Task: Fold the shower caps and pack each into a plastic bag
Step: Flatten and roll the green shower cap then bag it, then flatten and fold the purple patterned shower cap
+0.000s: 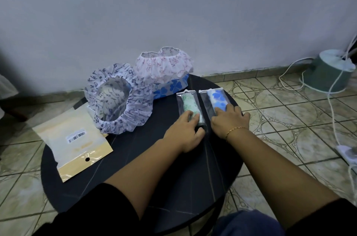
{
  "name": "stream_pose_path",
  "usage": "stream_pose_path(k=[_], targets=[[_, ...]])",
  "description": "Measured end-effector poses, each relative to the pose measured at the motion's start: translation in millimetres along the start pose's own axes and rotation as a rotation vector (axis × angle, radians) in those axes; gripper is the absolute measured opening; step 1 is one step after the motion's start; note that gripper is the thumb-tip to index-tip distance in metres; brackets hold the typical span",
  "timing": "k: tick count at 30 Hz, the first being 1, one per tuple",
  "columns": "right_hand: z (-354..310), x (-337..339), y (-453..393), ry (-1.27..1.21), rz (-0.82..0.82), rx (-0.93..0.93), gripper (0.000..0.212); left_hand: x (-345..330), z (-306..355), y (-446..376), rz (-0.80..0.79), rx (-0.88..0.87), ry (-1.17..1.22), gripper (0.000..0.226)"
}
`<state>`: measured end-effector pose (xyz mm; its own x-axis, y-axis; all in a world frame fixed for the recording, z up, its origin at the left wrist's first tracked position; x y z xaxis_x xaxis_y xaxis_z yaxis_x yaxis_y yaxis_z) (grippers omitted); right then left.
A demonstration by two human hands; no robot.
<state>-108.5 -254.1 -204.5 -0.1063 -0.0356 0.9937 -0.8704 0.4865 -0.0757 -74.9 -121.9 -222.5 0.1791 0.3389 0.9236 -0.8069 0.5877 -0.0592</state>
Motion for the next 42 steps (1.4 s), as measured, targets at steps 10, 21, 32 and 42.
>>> stream_pose_path(k=[10, 21, 32, 42], targets=[[-11, 10, 6, -0.052, 0.064, 0.028, 0.050, 6, 8, -1, 0.059, -0.048, -0.080, 0.062], [-66, 32, 38, -0.102, 0.113, 0.187, 0.048, 42, -20, 40, 0.157, 0.017, -0.152, 0.059], [-158, 10, 64, -0.254, -0.052, 0.339, 0.050, 89, -109, 82, 0.326, 0.259, -0.391, 0.069], [-181, -19, 65, -0.377, -0.223, 0.272, 0.052, 102, -143, 79, 0.329, 0.273, -0.507, 0.063]])
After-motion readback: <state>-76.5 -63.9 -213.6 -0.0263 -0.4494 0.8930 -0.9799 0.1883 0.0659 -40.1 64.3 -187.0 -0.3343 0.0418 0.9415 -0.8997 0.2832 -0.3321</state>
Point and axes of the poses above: each hand's wrist, its own y-axis away from the middle knuckle, its own x-axis out of the back of the hand, z = x × y, the point moved 6 cm from there along -y, towards the middle knuckle, and after that the axes turned 7 degrees about z, right-handed, at the moved point
